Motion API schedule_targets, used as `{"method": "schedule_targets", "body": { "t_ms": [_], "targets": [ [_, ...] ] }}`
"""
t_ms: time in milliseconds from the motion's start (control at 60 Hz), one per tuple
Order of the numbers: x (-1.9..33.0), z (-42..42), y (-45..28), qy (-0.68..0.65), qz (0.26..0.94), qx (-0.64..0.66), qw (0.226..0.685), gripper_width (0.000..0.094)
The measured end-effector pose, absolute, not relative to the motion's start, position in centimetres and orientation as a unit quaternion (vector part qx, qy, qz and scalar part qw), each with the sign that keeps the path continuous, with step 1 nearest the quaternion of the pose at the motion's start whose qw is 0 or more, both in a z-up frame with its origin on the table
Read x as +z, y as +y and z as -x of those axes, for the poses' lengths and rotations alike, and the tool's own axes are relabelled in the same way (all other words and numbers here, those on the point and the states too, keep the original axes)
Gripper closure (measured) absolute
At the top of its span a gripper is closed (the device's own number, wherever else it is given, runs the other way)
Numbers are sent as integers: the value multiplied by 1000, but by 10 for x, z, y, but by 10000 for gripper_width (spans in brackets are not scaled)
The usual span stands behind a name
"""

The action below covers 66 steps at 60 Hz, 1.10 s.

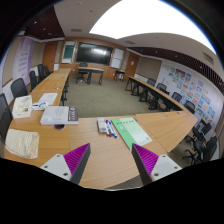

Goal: Fold towel

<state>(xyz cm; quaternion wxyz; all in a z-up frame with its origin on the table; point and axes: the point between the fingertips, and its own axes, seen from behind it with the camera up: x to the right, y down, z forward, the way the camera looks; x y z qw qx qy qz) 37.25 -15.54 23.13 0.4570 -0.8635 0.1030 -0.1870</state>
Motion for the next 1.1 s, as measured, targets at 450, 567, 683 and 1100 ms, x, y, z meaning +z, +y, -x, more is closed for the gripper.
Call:
{"method": "schedule_targets", "body": {
  "t_ms": [450, 567, 683, 1100],
  "targets": [
    [164, -198, -213, 124, 884, -190, 409, 81],
    [126, -100, -216, 111, 901, -150, 391, 79],
    [94, 8, -194, 73, 914, -95, 388, 80],
    [50, 256, -21, -34, 900, 7, 434, 80]
  ]
}}
